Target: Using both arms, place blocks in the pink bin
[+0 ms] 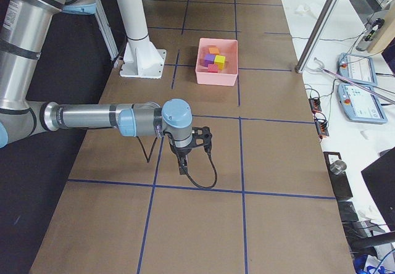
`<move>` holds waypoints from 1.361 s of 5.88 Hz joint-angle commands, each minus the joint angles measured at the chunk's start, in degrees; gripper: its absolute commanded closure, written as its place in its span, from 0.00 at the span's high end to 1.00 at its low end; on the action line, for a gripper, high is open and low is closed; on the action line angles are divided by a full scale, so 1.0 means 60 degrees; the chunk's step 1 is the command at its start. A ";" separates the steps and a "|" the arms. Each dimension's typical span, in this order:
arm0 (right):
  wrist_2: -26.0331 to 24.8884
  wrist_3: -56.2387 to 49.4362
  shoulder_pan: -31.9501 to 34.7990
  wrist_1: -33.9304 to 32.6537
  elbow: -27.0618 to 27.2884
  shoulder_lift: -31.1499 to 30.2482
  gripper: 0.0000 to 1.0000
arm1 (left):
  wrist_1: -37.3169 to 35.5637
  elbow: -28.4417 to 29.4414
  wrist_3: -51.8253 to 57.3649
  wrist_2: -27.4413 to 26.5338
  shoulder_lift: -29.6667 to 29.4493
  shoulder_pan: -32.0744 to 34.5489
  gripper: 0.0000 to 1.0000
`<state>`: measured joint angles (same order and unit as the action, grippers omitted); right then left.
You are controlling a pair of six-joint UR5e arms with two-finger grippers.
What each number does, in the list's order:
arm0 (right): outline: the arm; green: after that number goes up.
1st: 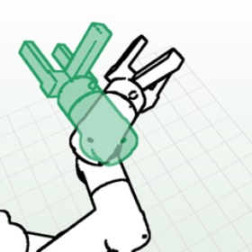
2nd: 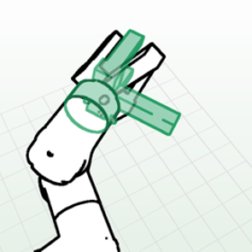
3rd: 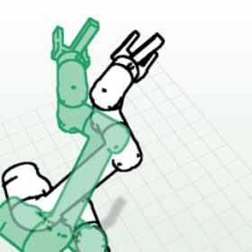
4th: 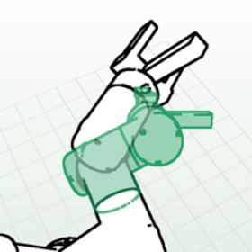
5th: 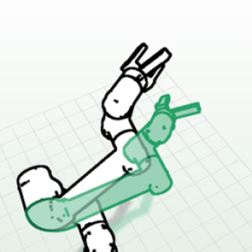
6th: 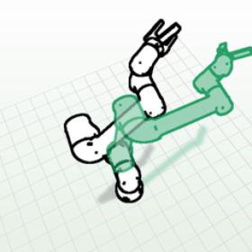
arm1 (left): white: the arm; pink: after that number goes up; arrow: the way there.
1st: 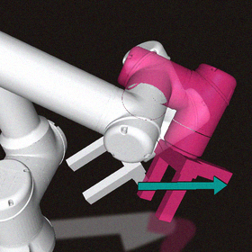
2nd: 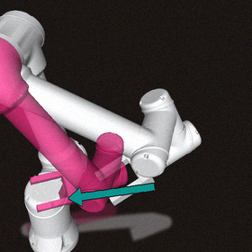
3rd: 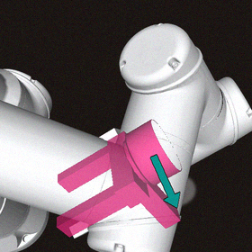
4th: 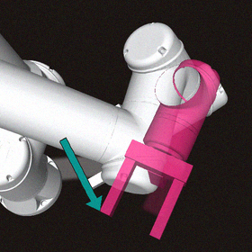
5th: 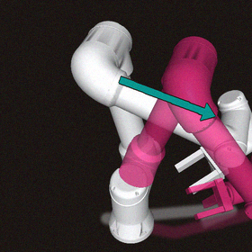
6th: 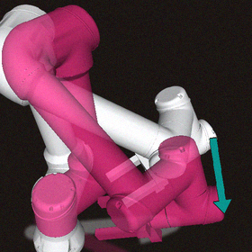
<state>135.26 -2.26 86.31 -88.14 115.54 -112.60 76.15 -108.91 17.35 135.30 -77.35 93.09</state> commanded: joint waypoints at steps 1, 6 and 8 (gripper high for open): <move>-0.0013 -0.0004 0.0000 0.0012 -0.0082 0.0002 1.00 | 0.0022 -0.0055 -0.0152 -0.0049 0.0409 -0.0002 1.00; 0.0001 0.0025 0.0000 0.0070 -0.0082 0.0032 1.00 | 0.0052 -0.0202 -0.0827 0.0009 0.0469 0.0012 1.00; 0.0001 0.0025 0.0000 0.0056 -0.0082 0.0032 1.00 | 0.0081 -0.0188 -0.0754 -0.0048 0.0368 -0.0003 1.00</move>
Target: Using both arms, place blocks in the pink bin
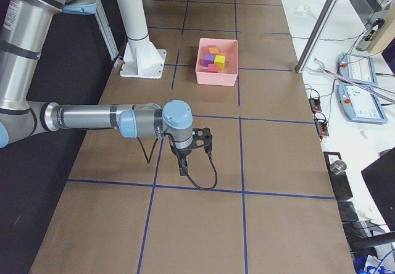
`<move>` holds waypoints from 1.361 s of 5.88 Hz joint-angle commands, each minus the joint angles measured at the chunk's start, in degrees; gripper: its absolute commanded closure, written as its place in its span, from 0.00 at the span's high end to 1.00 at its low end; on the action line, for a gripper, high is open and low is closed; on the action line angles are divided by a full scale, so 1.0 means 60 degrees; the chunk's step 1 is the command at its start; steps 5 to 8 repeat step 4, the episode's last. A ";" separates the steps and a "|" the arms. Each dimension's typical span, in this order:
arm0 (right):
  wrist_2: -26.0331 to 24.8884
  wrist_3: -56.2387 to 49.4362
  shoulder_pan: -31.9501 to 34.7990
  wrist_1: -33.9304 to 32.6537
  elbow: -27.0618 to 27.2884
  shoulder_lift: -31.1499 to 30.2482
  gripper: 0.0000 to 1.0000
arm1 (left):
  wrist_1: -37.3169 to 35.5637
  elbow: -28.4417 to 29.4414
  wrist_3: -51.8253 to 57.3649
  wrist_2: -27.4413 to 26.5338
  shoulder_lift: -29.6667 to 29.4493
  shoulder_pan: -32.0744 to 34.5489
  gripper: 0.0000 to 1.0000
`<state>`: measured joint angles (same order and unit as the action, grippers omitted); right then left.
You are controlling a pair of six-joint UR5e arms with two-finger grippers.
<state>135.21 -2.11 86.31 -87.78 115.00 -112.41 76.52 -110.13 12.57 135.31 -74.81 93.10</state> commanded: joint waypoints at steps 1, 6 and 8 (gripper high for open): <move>0.0052 0.0001 0.0000 -0.0018 0.0008 -0.0001 1.00 | 0.0020 0.0029 0.0058 -0.0051 -0.0071 -0.0005 1.00; 0.0096 0.0103 0.0000 -0.0047 -0.0109 -0.0030 1.00 | 0.0049 0.0016 0.0072 0.0066 -0.0129 -0.0019 1.00; 0.0096 0.0103 0.0000 -0.0047 -0.0109 -0.0030 1.00 | 0.0049 0.0016 0.0072 0.0066 -0.0129 -0.0019 1.00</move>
